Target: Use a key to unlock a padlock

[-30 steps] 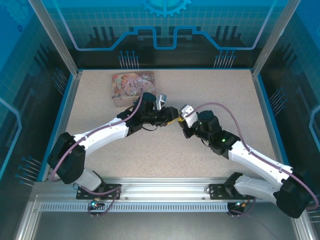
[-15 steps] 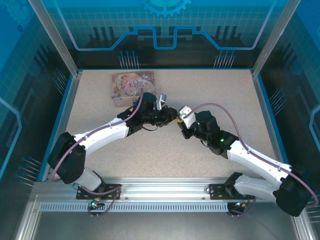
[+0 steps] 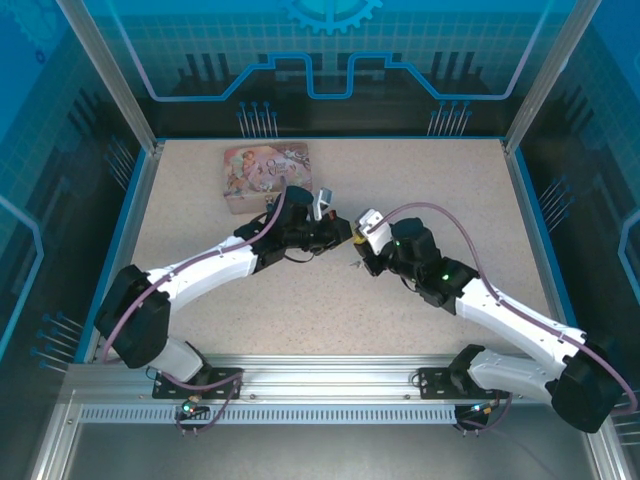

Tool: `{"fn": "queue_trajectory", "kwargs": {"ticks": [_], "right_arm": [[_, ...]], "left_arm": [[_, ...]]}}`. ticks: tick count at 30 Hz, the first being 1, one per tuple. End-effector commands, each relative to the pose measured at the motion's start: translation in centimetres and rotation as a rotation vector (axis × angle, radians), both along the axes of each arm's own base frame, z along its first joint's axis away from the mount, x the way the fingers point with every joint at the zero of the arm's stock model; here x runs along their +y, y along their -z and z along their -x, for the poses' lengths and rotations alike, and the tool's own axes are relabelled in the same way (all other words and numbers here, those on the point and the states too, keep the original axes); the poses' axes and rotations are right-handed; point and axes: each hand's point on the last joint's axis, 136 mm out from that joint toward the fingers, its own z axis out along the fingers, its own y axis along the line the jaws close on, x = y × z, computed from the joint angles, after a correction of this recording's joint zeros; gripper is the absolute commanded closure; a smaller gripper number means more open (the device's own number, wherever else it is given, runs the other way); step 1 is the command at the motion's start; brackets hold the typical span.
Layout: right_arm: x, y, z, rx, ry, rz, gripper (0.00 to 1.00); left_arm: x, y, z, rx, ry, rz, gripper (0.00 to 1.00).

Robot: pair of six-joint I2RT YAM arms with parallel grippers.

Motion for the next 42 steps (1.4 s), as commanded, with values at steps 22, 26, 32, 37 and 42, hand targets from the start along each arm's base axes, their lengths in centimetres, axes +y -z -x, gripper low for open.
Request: {"fn": "queue_trajectory", "kwargs": {"ticks": [22, 26, 32, 37, 42], "right_arm": [[-0.7, 16.2, -4.6, 0.896, 0.274, 0.212, 0.56], [-1.1, 17.2, -4.6, 0.928, 0.304, 0.241, 0.57], [-1.1, 18.4, -4.0, 0.982, 0.308, 0.258, 0.63], [-1.1, 19.3, -3.6, 1.008, 0.307, 0.273, 0.68], [-1.2, 20.3, -3.4, 1.024, 0.316, 0.284, 0.76]], "left_arm": [[14.7, -1.6, -0.4, -0.198, -0.330, -0.257, 0.73], [14.7, -1.6, -0.3, -0.194, -0.329, -0.256, 0.73], [14.8, -1.7, -0.3, -0.200, -0.326, -0.261, 0.73], [14.9, -1.6, -0.3, -0.198, -0.326, -0.264, 0.73], [15.0, -1.6, -0.2, -0.197, -0.329, -0.264, 0.73]]}}
